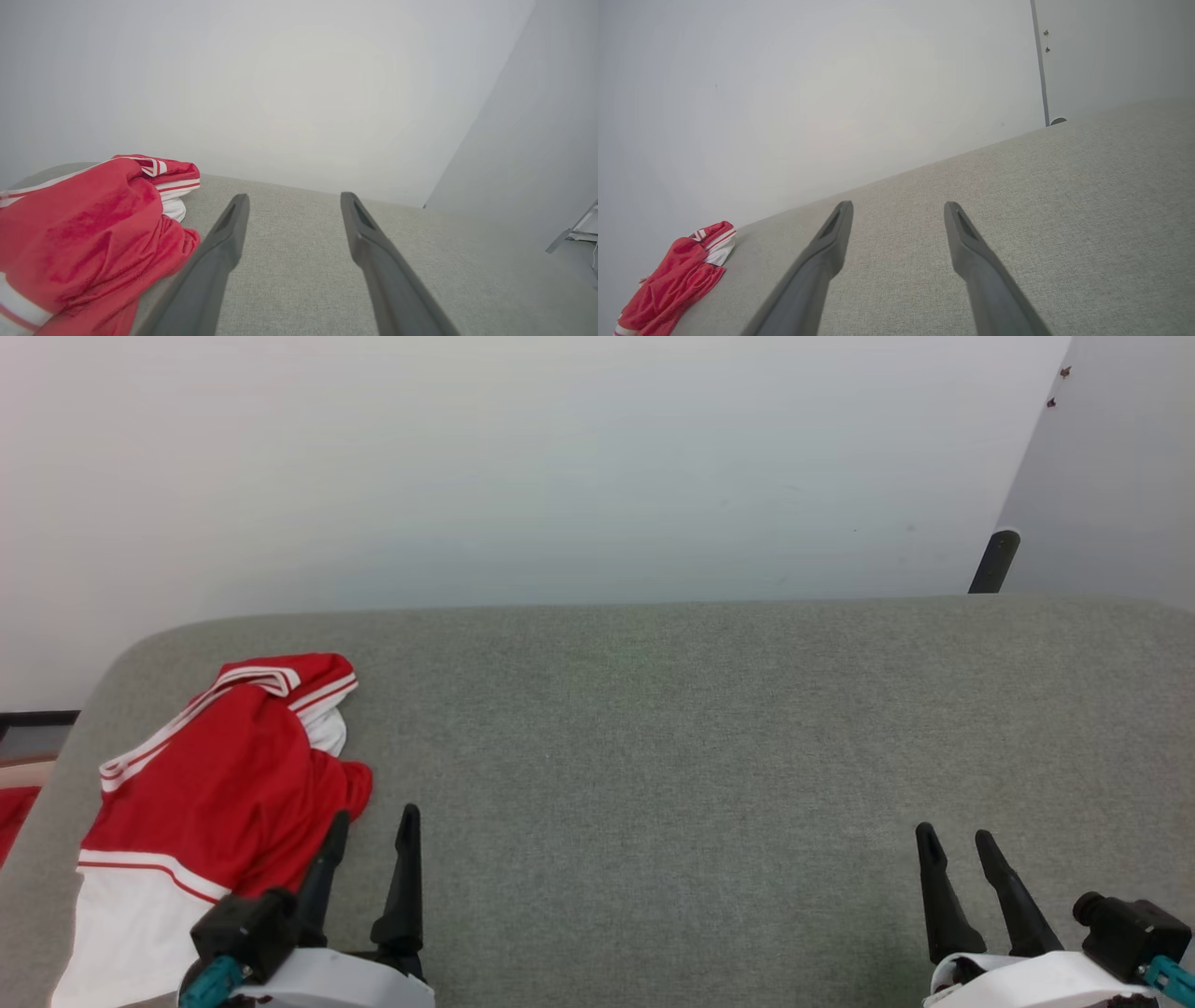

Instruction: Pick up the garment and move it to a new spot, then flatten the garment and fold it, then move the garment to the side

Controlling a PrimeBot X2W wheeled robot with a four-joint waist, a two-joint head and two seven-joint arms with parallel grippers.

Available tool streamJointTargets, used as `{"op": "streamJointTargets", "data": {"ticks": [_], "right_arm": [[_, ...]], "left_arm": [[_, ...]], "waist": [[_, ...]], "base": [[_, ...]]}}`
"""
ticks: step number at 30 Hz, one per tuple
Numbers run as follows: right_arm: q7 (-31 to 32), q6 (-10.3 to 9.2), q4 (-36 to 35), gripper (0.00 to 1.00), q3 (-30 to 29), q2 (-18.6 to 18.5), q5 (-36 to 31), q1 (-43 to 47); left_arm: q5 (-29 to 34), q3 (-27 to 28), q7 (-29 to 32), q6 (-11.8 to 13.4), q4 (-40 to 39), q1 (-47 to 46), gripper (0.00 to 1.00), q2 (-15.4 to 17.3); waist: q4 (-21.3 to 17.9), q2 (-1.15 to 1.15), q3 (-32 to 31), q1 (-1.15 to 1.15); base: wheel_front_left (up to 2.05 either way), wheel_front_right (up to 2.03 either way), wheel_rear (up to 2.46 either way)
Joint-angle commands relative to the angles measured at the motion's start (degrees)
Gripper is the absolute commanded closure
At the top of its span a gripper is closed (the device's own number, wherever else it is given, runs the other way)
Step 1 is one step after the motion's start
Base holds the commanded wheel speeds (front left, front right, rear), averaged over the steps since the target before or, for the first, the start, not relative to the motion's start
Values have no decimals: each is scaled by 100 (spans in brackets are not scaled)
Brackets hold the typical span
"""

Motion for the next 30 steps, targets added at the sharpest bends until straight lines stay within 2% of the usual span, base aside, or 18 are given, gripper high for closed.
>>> {"op": "streamJointTargets", "data": {"ticks": [1,10,15,30], "right_arm": [[-58,2,-56,0,27,-8,-155,20],[-154,3,-96,0,72,-26,-479,102],[-212,2,-116,0,112,-40,-660,155],[-370,2,86,0,697,2,-1046,27]], "left_arm": [[176,31,-56,-48,-45,13,0,0],[549,63,-150,-132,-16,37,0,-45],[694,107,-205,-175,112,-54,0,-81],[1369,479,-367,-186,588,-285,0,93]], "waist": [[-1,0,-13,0],[31,0,-61,0],[240,0,-116,0],[1751,0,-412,0]], "base": [[0,0,0],[0,0,0],[0,0,0],[0,0,0]]}}
